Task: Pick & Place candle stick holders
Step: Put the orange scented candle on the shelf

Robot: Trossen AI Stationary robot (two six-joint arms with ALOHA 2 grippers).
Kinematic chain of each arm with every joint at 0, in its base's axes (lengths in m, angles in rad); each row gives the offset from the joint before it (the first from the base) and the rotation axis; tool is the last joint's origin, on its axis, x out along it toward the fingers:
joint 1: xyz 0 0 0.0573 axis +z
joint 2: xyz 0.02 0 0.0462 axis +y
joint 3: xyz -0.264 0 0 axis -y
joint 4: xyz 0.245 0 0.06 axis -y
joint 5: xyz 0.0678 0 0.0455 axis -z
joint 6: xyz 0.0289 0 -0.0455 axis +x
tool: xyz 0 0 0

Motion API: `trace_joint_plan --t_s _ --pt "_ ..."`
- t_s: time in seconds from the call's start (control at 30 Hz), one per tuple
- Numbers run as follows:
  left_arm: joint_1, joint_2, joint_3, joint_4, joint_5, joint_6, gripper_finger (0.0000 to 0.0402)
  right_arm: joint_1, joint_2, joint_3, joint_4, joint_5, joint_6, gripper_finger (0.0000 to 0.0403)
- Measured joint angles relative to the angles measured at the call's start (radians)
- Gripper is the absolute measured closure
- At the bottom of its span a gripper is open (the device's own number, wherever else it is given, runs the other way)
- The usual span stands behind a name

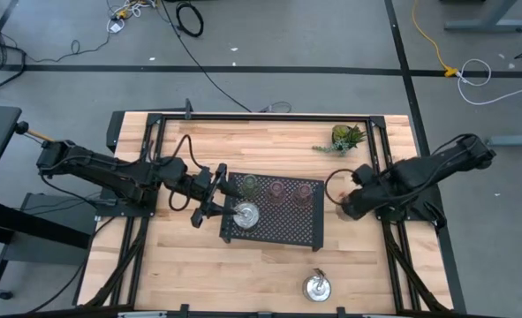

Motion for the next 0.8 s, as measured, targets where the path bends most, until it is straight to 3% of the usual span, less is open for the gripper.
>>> trace_joint_plan --t_s 0.3,0.8 --pt "0.0 0.0 0.0 -0.014 0.0 -0.007 0.0179 0.001 0.037 0.231 0.009 0.056 -0.092 0.0403" --pt "0.0 0.0 0.0 -0.02 0.0 -0.028 0.0179 0.046 0.351 0.502 0.11 -0.097 -0.273 0.0403"
